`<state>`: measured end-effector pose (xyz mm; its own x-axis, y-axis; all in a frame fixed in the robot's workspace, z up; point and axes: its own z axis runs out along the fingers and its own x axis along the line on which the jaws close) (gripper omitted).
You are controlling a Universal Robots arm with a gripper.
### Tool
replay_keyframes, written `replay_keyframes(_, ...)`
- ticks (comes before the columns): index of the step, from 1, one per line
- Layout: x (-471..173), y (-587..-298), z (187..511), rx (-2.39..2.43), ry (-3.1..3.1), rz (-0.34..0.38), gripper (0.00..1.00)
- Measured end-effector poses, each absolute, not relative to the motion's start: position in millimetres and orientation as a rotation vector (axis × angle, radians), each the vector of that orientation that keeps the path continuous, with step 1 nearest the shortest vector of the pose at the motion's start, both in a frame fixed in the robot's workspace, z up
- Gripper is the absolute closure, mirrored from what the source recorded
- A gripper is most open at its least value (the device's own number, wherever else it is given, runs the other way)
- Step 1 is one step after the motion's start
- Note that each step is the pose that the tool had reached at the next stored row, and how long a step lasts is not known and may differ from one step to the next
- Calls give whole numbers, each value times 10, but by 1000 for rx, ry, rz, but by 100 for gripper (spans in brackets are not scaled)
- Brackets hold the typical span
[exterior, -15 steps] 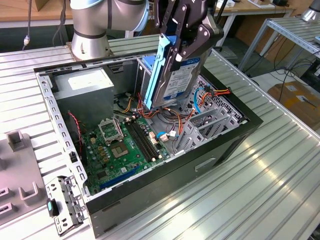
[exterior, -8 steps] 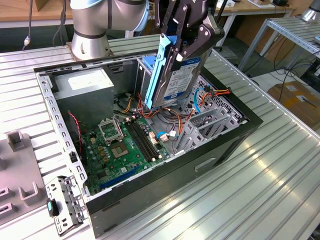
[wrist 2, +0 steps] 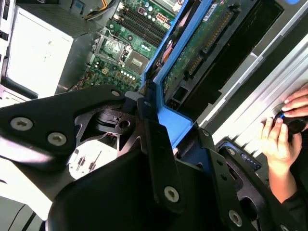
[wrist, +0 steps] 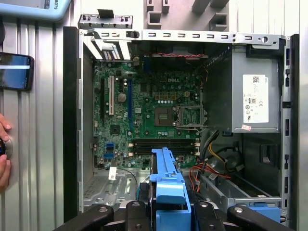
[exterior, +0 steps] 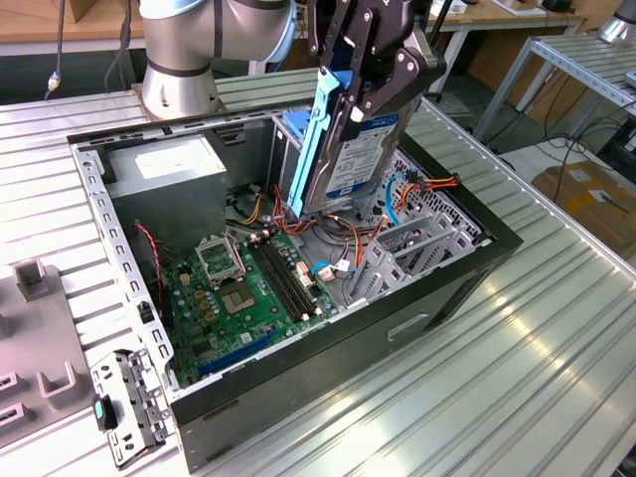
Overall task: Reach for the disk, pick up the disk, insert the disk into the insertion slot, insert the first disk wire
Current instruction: 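Insert the disk into the insertion slot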
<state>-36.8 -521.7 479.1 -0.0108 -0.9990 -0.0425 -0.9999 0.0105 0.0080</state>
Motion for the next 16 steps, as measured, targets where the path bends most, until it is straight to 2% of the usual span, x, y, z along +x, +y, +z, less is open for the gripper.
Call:
replay_keyframes(6,-360,-5501,4786,-2192,2216,55,63)
replay_keyframes(16,46,-5534,4783,-2192,2216,55,63)
